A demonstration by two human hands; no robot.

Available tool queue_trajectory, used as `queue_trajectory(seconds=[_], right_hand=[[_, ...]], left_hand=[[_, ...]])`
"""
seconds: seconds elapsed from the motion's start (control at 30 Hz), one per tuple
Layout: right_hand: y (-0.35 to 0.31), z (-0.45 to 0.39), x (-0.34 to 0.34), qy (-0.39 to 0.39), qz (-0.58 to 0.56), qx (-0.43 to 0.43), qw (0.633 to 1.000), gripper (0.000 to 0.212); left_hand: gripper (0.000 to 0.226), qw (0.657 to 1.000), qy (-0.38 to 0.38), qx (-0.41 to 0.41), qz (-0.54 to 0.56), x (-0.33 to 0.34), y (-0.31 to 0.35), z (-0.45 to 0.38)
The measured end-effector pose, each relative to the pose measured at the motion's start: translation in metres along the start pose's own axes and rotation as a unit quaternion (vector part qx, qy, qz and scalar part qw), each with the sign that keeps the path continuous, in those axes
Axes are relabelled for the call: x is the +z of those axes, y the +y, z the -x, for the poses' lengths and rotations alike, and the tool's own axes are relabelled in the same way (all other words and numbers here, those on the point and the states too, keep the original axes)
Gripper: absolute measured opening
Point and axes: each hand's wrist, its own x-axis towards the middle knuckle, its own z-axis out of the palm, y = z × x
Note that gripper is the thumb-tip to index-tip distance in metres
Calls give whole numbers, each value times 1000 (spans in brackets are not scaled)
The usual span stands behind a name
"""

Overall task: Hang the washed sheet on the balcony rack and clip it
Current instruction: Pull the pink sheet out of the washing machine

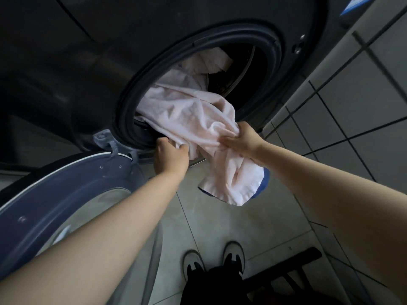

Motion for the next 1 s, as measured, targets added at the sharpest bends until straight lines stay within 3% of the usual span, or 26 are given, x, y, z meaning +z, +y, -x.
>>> queue_trajectory(seconds=[0.1, 0.2, 0.27, 0.37, 0.47, 0.53, 0.6, 0.67, 0.77, 0.8, 0.87, 1.0], right_hand=[[-5, 2, 6, -13, 23, -38, 999, 61], [-8, 12, 13, -50, 74, -60, 994, 32], [-8, 25, 16, -83, 133, -79, 985, 31], [-11, 50, 20, -96, 246, -161, 951, 43], [-6, 71, 19, -133, 297, -241, 914, 39], [0, 79, 14, -182, 288, -203, 918, 36], [5, 82, 9, -192, 264, -174, 929, 47], [6, 79, 6, -139, 238, -165, 947, 51], [-2, 65, 3, 0, 170, -88, 982, 33], [-3, 56, 4, 20, 151, -60, 987, 34], [-11, 40, 9, 26, 110, -7, 994, 54], [-26, 20, 21, 18, -101, 84, 991, 101]], left_hand=[[47, 980, -31, -104, 168, 8, 10, -2], [61, 958, -57, -152, 237, 9, 17, -1], [72, 949, -79, -142, 270, 9, 19, 2], [83, 963, -69, -122, 228, 7, 20, 10], [68, 973, -44, -127, 186, 5, 17, 11], [48, 968, -40, -139, 205, -2, 12, 13], [39, 965, -40, -154, 206, -12, 6, 18], [33, 966, -37, -168, 194, -22, -2, 21], [9, 955, -56, -202, 212, -34, -7, 24], [18, 945, -68, -225, 227, -36, -8, 27], [30, 925, -94, -266, 253, -40, -8, 34], [23, 902, -105, -311, 280, -52, -12, 45]])
